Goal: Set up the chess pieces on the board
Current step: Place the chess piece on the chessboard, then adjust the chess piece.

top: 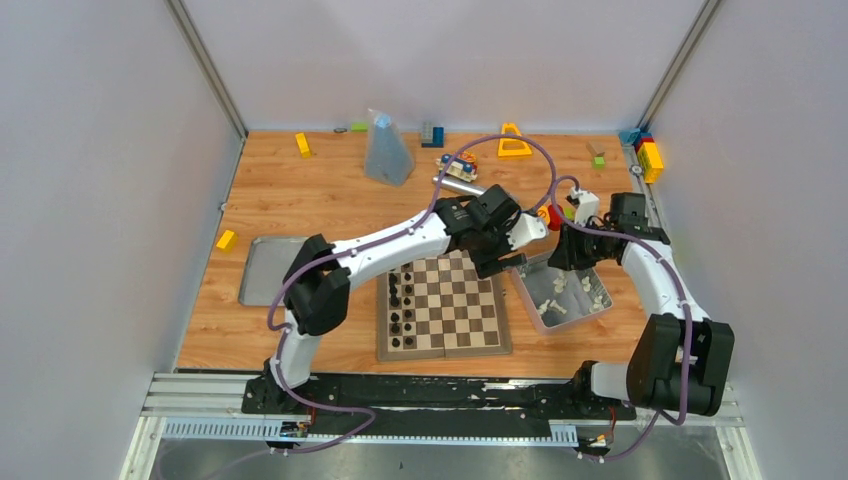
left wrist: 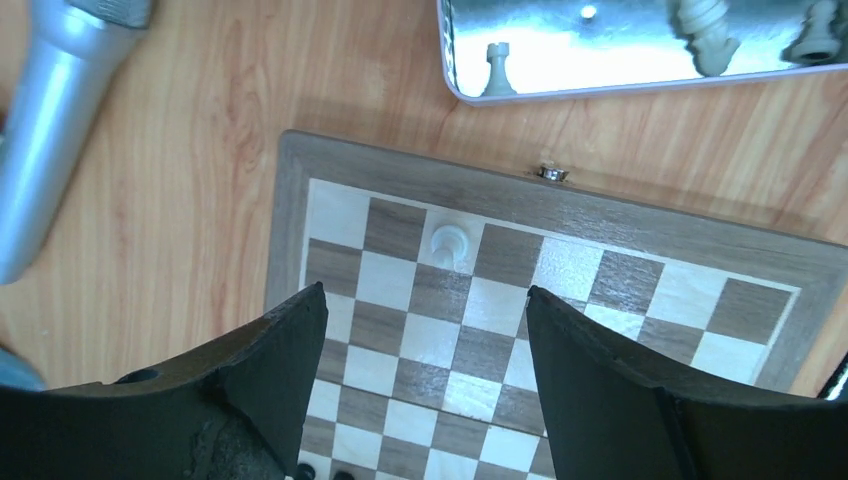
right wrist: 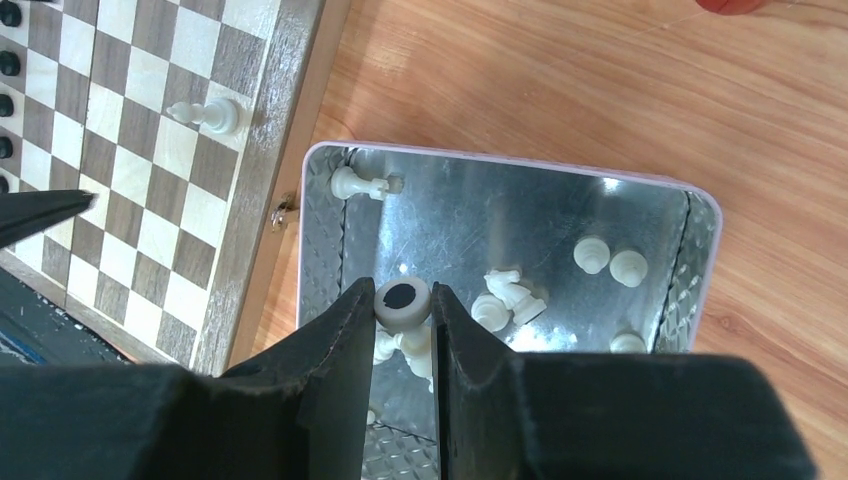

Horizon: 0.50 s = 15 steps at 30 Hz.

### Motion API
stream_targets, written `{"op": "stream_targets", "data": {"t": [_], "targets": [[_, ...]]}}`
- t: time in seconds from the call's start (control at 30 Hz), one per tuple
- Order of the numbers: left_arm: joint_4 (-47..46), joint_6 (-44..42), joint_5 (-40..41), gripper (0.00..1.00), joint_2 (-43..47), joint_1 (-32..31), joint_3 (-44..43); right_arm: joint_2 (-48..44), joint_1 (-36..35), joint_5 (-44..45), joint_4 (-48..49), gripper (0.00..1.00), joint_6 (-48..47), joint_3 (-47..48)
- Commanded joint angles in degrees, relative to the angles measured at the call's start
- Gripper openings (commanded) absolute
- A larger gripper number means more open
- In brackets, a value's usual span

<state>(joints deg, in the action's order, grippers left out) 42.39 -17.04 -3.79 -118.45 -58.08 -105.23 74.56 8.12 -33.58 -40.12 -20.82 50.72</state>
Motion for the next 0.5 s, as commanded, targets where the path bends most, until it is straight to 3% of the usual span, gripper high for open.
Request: {"op": "stream_targets", "data": {"t": [0.0,0.13,0.27,0.37,0.47], "targets": [[-8.36,-1.62,-1.43,0.80,10.10,0.17,5.57,1.17,-0.59,-3.34,-0.70,0.10,-0.19,3.16],[-15.65,-2.21,-2.05,0.81,16.55,0.87,12.97,2.69,-0.65,-11.81,-2.84,0.10,3.37,7.27],[-17.84,2.40,-5.33,0.82,19.69,1.77,14.13,4.84,-0.65,-23.23,-0.43,0.09,7.87,11.99],[-19.96,8.29,-7.25,0.82,21.05,3.20,14.06,5.90,-0.72,-32.87,9.07,0.09,18.38,12.79],[-19.79,13.85,-8.21,0.82,20.32,5.67,10.54,5.22,-0.86,-36.34,25.80,0.08,34.71,10.36]]}}
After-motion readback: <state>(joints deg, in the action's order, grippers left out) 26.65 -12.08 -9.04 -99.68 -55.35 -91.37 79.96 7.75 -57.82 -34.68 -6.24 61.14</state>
